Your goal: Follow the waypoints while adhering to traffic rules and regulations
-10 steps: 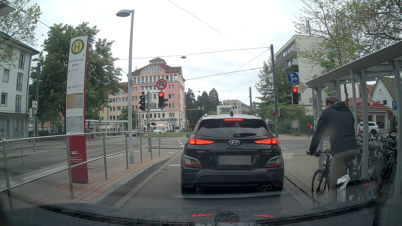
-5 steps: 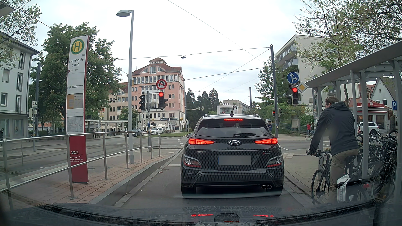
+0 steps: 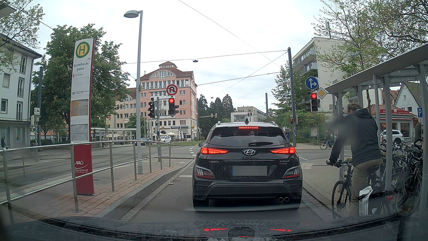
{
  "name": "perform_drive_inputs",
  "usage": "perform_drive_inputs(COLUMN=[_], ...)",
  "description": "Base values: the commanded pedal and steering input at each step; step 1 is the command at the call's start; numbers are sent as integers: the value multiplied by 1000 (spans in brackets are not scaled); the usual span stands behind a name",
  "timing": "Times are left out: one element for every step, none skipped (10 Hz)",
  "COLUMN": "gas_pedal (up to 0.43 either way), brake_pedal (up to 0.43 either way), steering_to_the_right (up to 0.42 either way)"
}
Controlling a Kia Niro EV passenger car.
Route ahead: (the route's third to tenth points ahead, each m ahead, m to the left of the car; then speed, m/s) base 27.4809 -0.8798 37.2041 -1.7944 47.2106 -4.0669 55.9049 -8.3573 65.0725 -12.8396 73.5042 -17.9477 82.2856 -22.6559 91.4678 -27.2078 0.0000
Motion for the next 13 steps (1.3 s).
perform_drive_inputs(gas_pedal=[0,0,0,0,0,0,0,0,0,0,0,0,0], brake_pedal=[171,171,171,171,171,165,171,171,171,171,171,171,171], steering_to_the_right=[-1,-1,-1,-1,-1,-1,-1,-1,-1,-1,-1,-1,-1])
